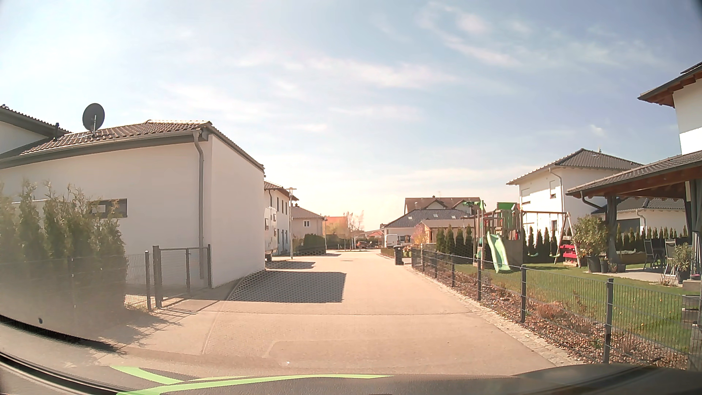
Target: Follow the waypoints while adhering to traffic rules and regulations
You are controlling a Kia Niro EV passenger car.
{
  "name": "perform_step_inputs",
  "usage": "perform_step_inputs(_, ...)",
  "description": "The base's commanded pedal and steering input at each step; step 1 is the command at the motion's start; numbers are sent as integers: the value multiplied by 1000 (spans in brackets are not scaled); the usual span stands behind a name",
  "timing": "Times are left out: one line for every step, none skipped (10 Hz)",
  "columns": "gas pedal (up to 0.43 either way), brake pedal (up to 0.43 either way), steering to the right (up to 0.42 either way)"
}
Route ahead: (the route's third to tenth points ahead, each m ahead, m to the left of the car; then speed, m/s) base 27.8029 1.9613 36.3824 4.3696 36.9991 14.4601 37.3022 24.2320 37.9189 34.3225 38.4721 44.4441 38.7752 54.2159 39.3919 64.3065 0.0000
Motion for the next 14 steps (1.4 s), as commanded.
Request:
perform_step_inputs(0,354,0)
perform_step_inputs(0,348,0)
perform_step_inputs(0,348,0)
perform_step_inputs(0,348,0)
perform_step_inputs(0,348,0)
perform_step_inputs(0,348,0)
perform_step_inputs(0,341,0)
perform_step_inputs(0,341,0)
perform_step_inputs(0,335,0)
perform_step_inputs(0,317,0)
perform_step_inputs(0,317,0)
perform_step_inputs(0,311,0)
perform_step_inputs(0,317,0)
perform_step_inputs(0,317,0)
